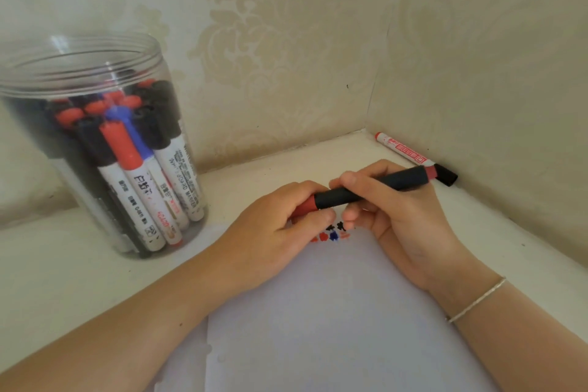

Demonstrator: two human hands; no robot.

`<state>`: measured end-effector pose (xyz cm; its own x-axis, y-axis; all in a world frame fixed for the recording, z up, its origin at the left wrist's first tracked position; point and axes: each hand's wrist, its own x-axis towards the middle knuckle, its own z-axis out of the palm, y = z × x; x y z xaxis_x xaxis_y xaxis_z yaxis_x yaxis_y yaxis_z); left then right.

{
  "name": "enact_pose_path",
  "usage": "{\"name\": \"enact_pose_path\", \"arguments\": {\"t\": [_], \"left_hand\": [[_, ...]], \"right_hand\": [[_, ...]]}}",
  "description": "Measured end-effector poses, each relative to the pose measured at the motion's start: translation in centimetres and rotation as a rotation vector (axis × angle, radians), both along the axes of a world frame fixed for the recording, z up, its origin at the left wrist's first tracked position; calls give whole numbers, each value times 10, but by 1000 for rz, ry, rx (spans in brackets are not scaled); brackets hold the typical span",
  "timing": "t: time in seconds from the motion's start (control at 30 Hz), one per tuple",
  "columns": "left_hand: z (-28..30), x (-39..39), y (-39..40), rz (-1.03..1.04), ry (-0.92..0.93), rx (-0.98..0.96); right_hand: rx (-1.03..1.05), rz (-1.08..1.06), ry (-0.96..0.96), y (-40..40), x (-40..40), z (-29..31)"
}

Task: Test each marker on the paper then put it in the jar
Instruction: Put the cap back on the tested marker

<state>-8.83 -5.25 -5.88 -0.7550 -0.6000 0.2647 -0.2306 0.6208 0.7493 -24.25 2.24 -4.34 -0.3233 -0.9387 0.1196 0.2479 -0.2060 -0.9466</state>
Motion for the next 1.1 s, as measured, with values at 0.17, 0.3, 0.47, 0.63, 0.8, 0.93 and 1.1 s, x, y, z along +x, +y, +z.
{"name": "enact_pose_path", "arguments": {"t": [0.17, 0.3, 0.47, 0.63, 0.8, 0.93, 1.1], "left_hand": [[2, 2, 1, 19, 31, -1], [1, 0, 2, 48, 43, 8], [6, 2, 5, 100, 117, 55], [22, 2, 7, 302, 209, -5], [28, 3, 7, 408, 231, -7], [32, 2, 11, 453, 258, 15], [31, 1, 12, 495, 244, 9]], "right_hand": [[20, -16, -188, 1, -2, 2], [-7, -183, -163, 0, -2, 0], [5, -415, 158, -1, -4, -1], [32, -512, 544, 0, 12, 3], [58, -562, 573, 1, 26, 8], [56, -572, 551, 3, 30, 16], [73, -585, 566, 2, 34, 20]]}}
